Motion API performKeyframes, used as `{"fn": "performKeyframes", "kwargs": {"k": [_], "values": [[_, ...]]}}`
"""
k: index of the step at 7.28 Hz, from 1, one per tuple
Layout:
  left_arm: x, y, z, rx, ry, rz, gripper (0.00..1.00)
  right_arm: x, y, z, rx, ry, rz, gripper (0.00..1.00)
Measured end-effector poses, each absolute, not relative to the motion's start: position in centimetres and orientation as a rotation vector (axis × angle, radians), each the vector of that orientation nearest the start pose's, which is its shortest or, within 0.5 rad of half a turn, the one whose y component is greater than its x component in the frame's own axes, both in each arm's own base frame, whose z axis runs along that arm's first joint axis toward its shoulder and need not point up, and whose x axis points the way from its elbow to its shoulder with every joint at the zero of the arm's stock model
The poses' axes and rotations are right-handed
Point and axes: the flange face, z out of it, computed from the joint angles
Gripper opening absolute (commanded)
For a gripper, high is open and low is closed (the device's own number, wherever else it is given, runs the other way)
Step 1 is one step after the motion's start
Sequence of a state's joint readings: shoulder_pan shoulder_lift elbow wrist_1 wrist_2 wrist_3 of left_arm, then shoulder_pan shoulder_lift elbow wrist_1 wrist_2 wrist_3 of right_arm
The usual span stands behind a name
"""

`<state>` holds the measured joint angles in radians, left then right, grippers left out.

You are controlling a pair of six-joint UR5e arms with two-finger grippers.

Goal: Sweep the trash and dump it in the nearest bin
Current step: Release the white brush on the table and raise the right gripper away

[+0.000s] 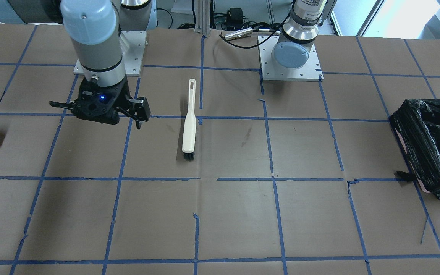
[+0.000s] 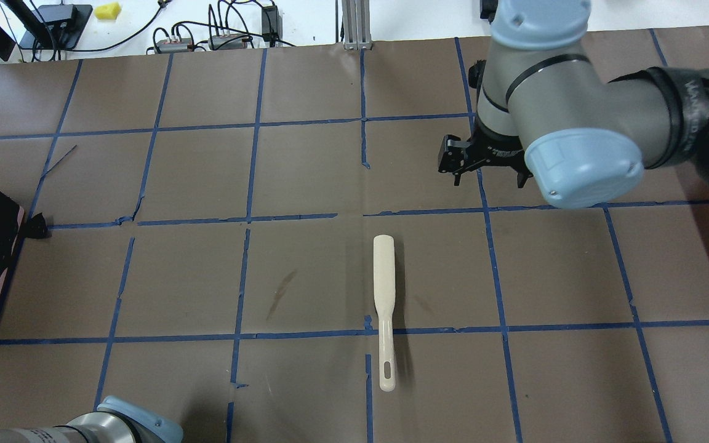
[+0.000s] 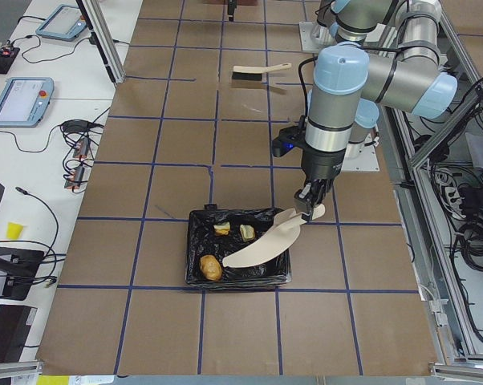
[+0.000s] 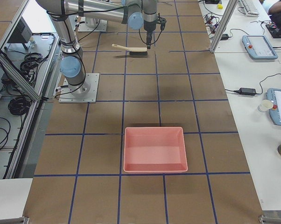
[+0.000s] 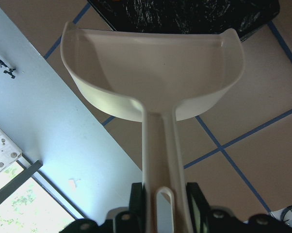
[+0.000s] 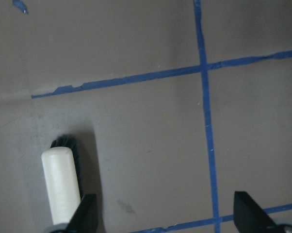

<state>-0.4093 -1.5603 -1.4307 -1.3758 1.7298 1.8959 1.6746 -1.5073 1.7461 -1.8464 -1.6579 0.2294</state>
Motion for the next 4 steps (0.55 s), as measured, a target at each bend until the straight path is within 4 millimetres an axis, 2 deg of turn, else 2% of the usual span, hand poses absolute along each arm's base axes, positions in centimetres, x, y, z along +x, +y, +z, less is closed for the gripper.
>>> {"fn": "performKeyframes", "kwargs": {"k": [2,4], "values": [[39.2,-33.3,59.3,1.036,2.586,0.182,0.03,14.2,-51.4,42.9,0.202,3.219,-0.110,1.00],[35.8,-35.6,59.4,1.104,2.582,0.126,0.03,12.0,-52.3,45.2,0.213,3.219,-0.097,1.00]]}}
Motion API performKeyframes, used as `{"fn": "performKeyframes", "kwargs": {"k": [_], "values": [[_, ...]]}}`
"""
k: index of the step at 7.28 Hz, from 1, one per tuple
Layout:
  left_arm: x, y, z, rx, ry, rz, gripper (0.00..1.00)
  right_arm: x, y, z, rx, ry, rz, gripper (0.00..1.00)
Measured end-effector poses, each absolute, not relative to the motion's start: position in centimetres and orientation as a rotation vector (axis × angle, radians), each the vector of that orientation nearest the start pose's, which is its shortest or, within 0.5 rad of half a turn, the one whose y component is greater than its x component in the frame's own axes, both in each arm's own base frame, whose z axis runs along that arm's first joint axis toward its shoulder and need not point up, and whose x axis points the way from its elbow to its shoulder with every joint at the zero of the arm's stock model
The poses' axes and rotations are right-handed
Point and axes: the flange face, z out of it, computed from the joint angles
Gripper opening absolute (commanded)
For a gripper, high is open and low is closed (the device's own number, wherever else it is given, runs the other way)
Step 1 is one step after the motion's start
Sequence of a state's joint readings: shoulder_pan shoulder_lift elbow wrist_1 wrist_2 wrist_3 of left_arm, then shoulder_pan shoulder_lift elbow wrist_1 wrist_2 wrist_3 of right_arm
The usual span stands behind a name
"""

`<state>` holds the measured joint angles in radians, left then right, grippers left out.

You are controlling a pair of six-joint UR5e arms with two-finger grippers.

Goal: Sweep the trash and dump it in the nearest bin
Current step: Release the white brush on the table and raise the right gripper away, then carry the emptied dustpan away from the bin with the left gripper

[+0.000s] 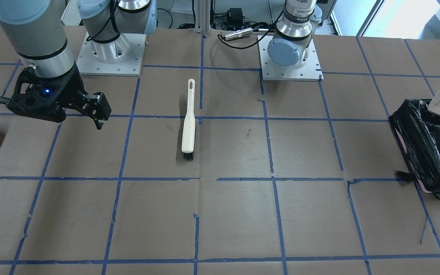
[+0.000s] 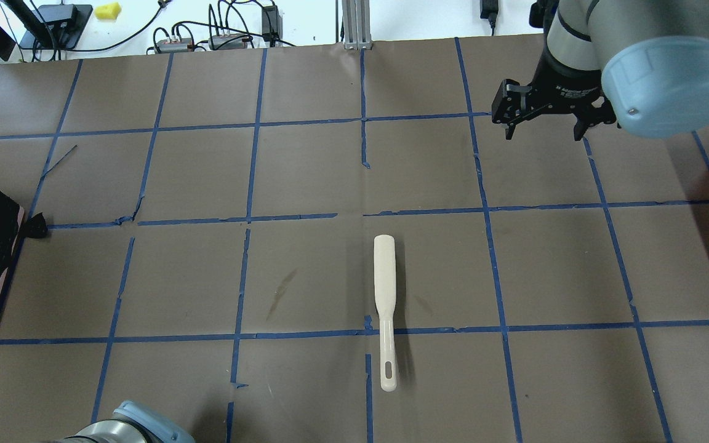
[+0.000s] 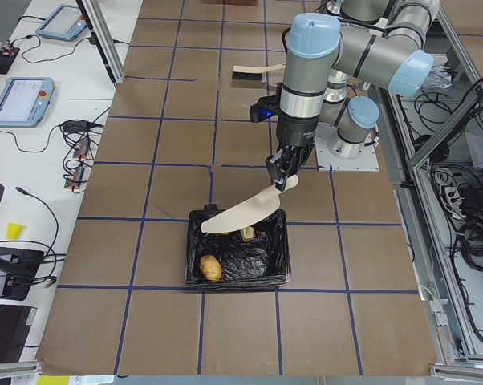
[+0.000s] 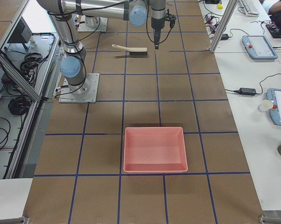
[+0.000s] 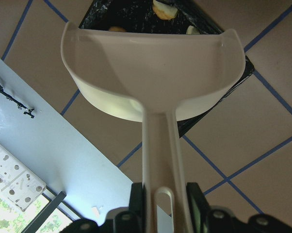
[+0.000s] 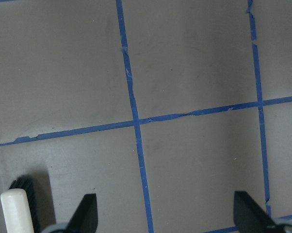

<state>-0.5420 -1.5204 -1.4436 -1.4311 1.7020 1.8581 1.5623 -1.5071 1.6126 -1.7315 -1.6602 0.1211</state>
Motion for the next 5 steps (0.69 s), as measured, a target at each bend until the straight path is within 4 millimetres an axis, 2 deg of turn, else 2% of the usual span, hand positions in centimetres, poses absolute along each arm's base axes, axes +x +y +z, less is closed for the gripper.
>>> {"fn": "performKeyframes", "kwargs": {"k": [3,5], "values": [[29.1,-41.6,56.9,1.244,2.587,0.006,0.03,11.1,-52.2,46.1,0.191,3.218,-0.054,1.00],[24.6,-44.7,53.7,1.269,2.646,-0.021,0.03,10.9,-52.1,46.0,0.133,3.222,-0.030,1.00]]}}
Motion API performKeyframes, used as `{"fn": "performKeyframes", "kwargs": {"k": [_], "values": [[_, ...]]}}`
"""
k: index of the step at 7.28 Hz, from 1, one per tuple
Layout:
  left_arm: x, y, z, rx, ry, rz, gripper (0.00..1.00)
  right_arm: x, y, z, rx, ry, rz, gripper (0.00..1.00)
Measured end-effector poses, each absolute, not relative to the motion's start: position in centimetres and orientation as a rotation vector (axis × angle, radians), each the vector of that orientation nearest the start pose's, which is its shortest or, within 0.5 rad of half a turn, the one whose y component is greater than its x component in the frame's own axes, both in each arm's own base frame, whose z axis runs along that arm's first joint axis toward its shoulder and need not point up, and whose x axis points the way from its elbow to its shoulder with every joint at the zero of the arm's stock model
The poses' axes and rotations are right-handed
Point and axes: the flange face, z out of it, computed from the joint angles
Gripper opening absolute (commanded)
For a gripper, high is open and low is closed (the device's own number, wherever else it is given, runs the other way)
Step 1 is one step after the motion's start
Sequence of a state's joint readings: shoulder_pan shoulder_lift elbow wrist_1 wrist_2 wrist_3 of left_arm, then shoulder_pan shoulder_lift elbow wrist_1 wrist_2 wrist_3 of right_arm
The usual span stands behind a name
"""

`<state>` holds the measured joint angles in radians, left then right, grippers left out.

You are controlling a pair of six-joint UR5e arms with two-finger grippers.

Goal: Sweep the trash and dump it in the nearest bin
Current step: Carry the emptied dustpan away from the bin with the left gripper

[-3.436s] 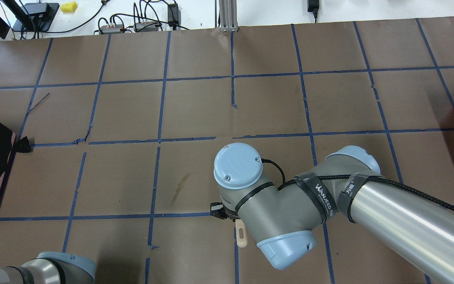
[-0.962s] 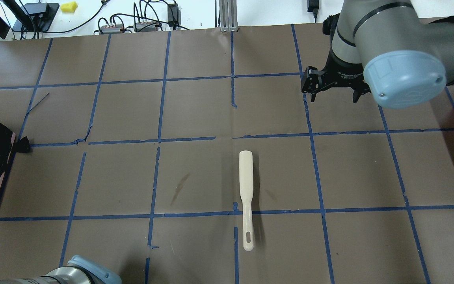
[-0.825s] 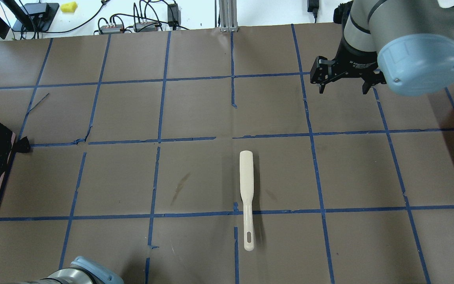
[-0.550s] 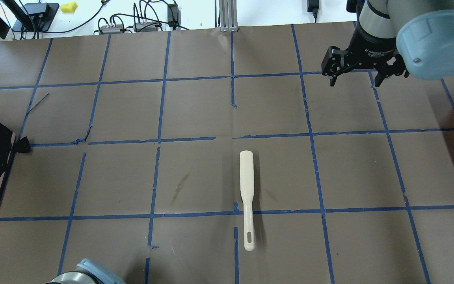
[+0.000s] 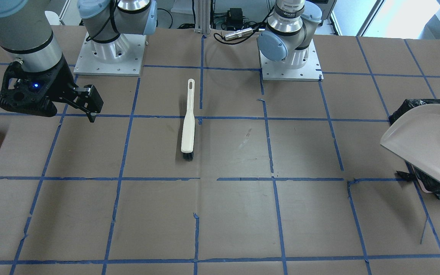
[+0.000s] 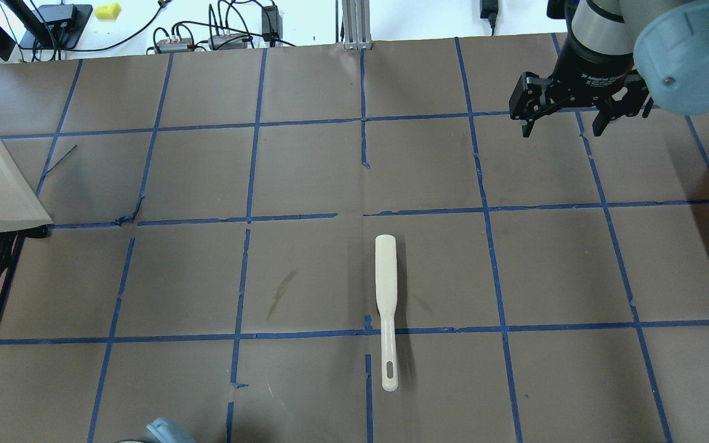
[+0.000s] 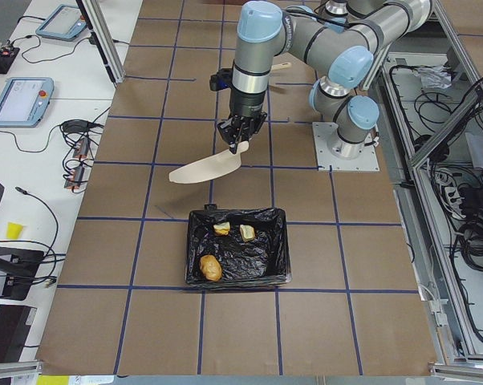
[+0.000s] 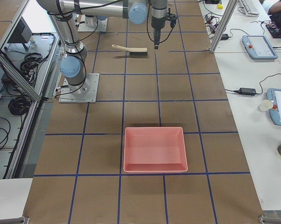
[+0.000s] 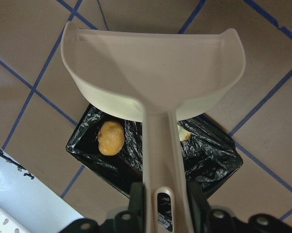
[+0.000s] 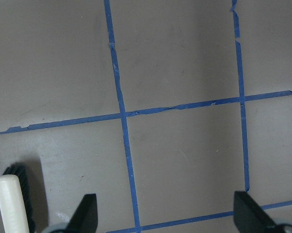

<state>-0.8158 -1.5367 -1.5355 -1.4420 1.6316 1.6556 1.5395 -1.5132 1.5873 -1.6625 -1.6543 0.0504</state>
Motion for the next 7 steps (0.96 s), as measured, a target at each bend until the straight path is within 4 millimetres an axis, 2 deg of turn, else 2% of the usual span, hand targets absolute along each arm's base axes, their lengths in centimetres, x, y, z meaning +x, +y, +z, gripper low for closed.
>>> {"fn": "performKeyframes", "kwargs": {"k": [2,3,4,7], "values": [[19.9,-47.3,48.5,1.417,2.711,-0.095,0.03,10.8,-52.0,45.9,0.115,3.223,-0.021,1.00],[18.1,-48.7,45.7,1.486,2.746,-0.118,0.03,10.8,-52.0,45.9,0.114,3.223,-0.019,1.00],[16.3,-50.0,43.7,1.554,2.759,-0.128,0.03,10.8,-52.0,45.9,0.113,3.222,-0.018,1.00],[10.9,-52.4,41.1,1.685,2.807,-0.261,0.03,10.8,-52.0,45.8,0.114,3.222,-0.012,1.00]]}}
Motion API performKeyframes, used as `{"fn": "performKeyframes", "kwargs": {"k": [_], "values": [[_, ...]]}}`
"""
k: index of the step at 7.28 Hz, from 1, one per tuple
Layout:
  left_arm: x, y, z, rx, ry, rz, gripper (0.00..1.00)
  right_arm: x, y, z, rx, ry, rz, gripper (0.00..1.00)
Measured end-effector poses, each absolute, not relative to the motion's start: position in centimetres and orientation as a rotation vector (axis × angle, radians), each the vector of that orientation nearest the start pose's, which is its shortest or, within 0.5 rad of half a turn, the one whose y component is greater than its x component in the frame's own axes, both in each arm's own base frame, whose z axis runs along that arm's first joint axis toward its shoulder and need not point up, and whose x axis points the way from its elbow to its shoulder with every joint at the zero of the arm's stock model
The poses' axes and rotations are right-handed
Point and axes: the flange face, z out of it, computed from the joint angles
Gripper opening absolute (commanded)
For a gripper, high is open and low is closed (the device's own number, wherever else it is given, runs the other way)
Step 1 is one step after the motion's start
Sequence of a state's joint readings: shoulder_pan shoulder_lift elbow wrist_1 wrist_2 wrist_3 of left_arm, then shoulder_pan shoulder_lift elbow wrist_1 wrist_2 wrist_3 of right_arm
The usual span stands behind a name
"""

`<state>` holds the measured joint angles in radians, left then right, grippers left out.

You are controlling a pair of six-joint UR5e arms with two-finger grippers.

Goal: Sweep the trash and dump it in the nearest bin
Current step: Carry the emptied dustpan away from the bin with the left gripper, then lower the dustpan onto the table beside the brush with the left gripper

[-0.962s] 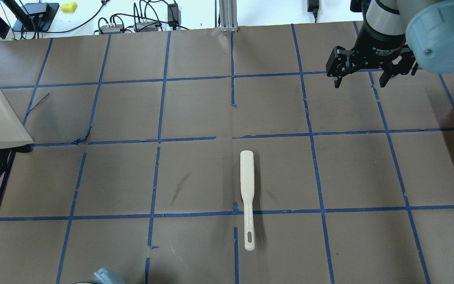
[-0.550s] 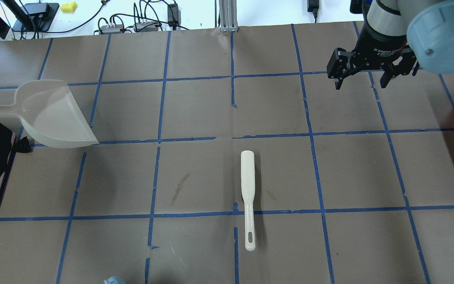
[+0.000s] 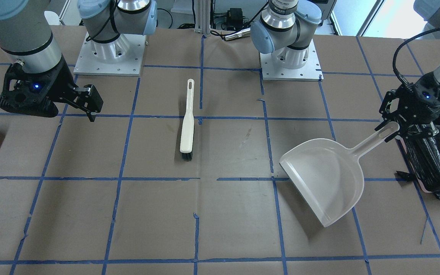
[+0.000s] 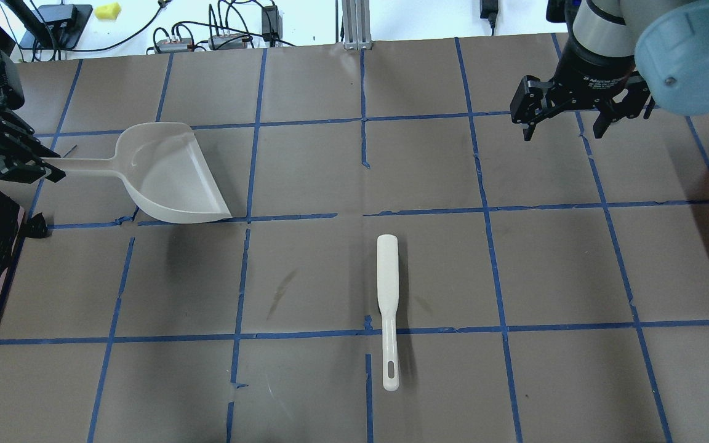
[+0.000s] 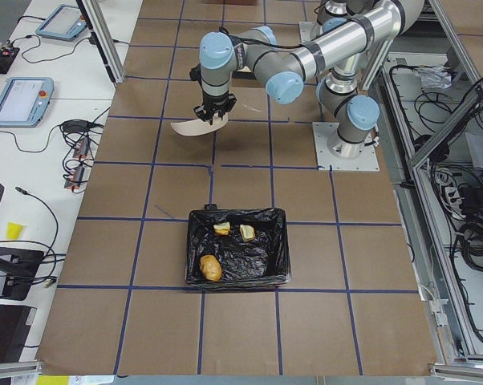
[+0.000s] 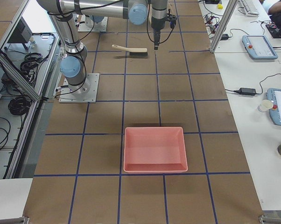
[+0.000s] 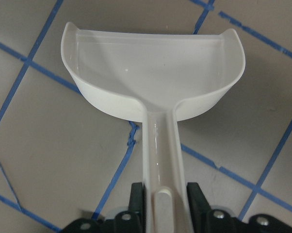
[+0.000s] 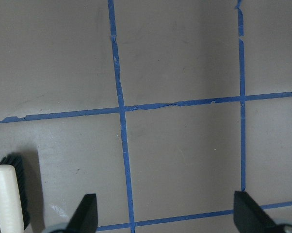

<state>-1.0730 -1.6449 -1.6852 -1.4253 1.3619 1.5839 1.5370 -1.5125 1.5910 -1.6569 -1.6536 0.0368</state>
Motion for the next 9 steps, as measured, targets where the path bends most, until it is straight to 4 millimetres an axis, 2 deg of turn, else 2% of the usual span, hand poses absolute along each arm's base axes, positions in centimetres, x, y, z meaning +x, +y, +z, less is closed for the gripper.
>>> {"fn": "performKeyframes", "kwargs": {"k": [2,3,5,9], "values": [[7.3,-53.8,39.6,1.725,2.838,-0.291,0.04,10.8,-52.0,45.7,0.117,3.222,-0.011,1.00],[5.2,-54.6,39.3,1.674,2.862,-0.303,0.04,10.8,-52.0,45.7,0.118,3.222,-0.010,1.00],[1.0,-56.1,39.1,1.506,2.928,-0.330,0.04,10.8,-52.0,45.6,0.117,3.222,-0.007,1.00],[-7.9,-57.3,38.6,1.115,3.089,-0.372,0.04,10.7,-51.9,45.5,0.115,3.225,-0.003,1.00]]}}
